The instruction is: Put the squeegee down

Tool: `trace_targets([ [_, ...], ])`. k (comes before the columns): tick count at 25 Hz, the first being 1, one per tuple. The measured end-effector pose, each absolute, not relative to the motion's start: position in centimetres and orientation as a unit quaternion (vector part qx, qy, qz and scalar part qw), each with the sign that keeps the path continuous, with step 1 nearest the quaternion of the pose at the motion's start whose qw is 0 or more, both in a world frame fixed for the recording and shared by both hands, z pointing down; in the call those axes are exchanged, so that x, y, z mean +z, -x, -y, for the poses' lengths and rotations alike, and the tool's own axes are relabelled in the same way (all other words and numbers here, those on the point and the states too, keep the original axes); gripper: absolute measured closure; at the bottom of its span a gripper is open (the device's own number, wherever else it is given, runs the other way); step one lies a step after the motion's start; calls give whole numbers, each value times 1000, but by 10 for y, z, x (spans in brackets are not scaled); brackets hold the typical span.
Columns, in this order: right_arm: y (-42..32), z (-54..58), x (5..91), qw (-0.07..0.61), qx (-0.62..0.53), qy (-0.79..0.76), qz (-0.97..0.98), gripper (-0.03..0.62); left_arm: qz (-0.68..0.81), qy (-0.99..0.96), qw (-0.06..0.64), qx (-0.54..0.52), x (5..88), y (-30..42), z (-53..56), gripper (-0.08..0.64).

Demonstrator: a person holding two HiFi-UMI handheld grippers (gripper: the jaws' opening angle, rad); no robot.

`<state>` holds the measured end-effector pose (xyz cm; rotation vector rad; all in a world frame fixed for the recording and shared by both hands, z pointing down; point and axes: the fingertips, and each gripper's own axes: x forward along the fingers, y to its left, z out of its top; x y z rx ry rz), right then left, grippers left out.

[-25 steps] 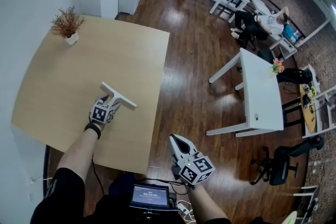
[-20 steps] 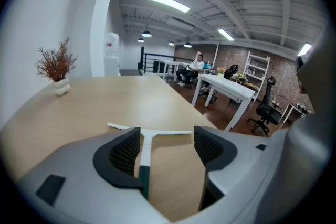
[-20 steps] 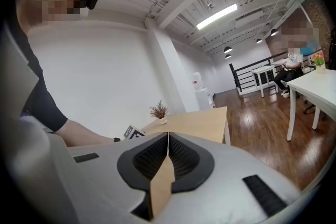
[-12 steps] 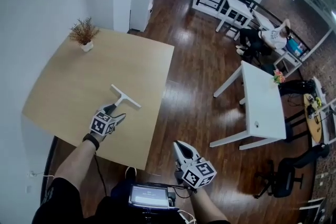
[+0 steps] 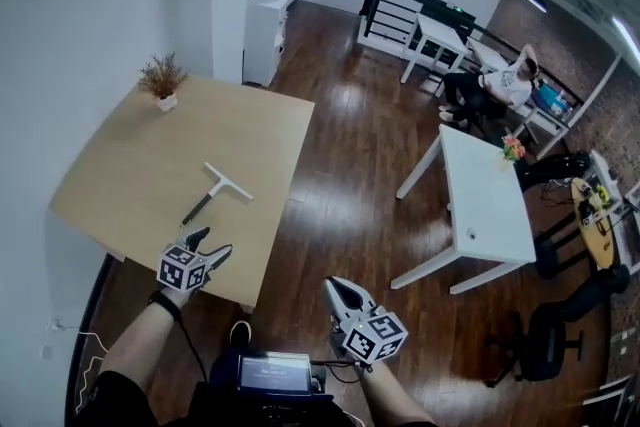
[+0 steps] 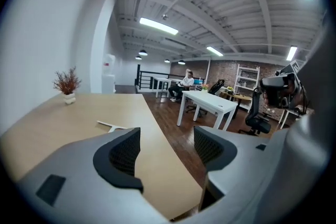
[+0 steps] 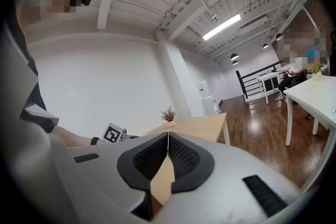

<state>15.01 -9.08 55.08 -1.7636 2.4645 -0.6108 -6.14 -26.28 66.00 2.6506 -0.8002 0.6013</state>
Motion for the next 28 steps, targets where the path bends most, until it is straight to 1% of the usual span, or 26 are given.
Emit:
trace_targets([
  [7, -148, 105, 560, 19, -194, 558, -806, 568, 299, -925, 149, 183, 650, 80, 232, 235],
  [15, -136, 116, 565, 14, -190, 548, -814, 571, 306, -924, 164, 158, 636, 97, 201, 235],
  [20, -134, 121, 567, 10, -181, 547, -817, 571, 308, -925, 144, 172, 640, 97, 188, 235],
  [28, -141, 126, 555, 9, -171, 549, -818, 572, 298, -927, 144, 175, 640, 89, 173, 235],
])
